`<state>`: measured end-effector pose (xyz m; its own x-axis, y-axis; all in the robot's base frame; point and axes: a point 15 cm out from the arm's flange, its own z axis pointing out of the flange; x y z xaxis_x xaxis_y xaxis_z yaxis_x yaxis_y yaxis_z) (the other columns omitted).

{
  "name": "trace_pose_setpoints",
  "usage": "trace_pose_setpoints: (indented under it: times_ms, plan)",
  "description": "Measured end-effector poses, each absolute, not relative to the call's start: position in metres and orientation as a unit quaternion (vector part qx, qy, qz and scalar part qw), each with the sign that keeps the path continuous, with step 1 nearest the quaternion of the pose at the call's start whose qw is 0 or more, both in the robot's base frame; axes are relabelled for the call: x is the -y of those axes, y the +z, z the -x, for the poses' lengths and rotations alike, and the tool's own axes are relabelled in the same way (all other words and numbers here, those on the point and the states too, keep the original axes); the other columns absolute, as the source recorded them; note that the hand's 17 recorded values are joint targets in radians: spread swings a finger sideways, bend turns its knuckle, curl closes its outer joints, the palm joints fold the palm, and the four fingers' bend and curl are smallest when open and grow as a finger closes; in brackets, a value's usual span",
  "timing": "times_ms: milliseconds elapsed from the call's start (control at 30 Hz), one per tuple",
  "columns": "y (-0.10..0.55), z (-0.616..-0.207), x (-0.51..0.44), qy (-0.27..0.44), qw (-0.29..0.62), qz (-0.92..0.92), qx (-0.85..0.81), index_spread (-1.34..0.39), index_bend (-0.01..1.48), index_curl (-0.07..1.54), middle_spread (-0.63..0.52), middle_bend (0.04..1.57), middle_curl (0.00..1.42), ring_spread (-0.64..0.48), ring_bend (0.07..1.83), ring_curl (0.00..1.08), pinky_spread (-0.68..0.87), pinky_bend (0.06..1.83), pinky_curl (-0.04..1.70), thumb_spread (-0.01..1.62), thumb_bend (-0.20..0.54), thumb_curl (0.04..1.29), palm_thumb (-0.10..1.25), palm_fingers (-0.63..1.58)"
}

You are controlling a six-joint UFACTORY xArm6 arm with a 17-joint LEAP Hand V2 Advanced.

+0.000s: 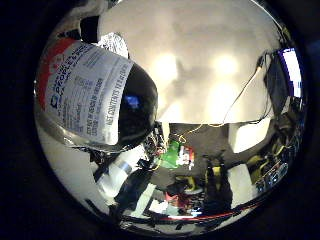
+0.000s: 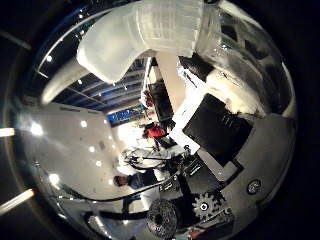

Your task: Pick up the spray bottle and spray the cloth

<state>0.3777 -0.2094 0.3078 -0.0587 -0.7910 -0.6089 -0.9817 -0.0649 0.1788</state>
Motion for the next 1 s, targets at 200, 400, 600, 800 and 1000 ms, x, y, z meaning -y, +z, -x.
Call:
trace_pose_setpoints:
  times_ms: [200,400,600,800,1000]
  plan:
    - [0.321,-0.394,0.161,0.287,0.128,0.712,-0.628,-0.18,1.21,0.71,-0.09,1.38,0.60,-0.15,1.48,0.58,-0.19,1.06,1.25,0.94,-0.015,0.71,1.05,1.18]
    - [0.314,-0.396,0.112,0.293,0.093,0.739,-0.599,-0.18,1.20,0.71,-0.09,1.38,0.60,-0.15,1.48,0.59,-0.19,1.04,1.28,0.95,-0.015,0.72,1.04,1.19]
    - [0.296,-0.397,0.075,0.277,0.014,0.768,-0.578,-0.18,1.20,0.71,-0.09,1.38,0.60,-0.16,1.48,0.59,-0.19,1.03,1.30,0.95,-0.015,0.73,1.04,1.19]
    - [0.282,-0.396,0.052,0.271,-0.053,0.780,-0.561,-0.18,1.20,0.71,-0.09,1.38,0.60,-0.16,1.47,0.59,-0.19,1.02,1.31,0.95,-0.015,0.73,1.04,1.19]
    - [0.255,-0.402,0.034,0.264,-0.088,0.784,-0.555,-0.18,1.19,0.72,-0.09,1.38,0.60,-0.16,1.47,0.59,-0.19,1.02,1.32,0.96,-0.015,0.73,1.04,1.19]
